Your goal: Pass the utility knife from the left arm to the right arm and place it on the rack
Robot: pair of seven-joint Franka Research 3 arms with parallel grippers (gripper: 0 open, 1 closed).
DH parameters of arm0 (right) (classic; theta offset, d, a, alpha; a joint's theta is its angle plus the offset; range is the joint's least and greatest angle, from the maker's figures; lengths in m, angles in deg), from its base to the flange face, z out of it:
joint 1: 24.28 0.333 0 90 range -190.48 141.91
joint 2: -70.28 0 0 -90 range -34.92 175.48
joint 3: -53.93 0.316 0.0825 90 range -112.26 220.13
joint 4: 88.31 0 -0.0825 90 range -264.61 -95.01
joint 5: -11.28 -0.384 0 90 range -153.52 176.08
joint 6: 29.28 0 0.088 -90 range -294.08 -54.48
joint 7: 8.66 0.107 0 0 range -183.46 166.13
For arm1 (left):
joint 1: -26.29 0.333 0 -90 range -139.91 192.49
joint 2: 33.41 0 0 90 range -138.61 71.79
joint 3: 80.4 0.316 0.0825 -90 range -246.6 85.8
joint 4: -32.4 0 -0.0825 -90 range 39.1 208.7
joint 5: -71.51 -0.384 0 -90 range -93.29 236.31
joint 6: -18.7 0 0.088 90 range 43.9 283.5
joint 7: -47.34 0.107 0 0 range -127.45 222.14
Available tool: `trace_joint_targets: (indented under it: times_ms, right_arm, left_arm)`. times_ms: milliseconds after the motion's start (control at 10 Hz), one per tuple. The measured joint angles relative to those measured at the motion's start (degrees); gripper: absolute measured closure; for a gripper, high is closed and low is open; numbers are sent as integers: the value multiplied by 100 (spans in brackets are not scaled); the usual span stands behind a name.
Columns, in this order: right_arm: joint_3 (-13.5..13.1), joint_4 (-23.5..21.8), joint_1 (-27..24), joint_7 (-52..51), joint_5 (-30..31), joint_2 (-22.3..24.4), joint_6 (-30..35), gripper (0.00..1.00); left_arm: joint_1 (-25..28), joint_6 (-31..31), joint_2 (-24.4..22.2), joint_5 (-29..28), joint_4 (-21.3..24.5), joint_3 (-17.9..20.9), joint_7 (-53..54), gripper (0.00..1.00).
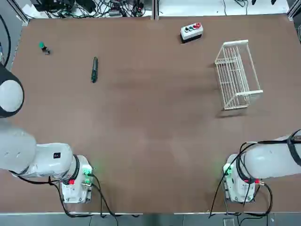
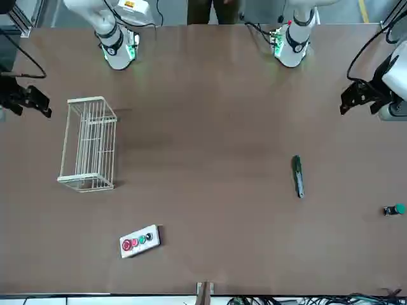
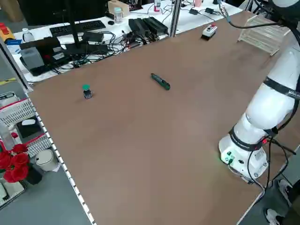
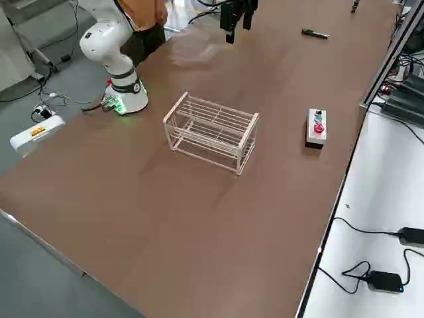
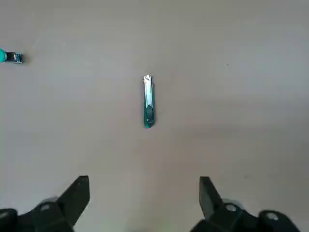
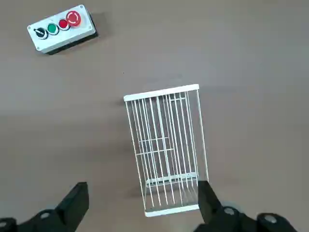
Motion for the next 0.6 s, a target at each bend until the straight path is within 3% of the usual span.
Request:
trace_joint_targets:
  times_ms: [600]
  right_arm:
    - [34, -1, 17, 0, -10, 0, 19, 0]
  left_arm:
    - [10, 17, 48, 0, 57, -1, -50, 0]
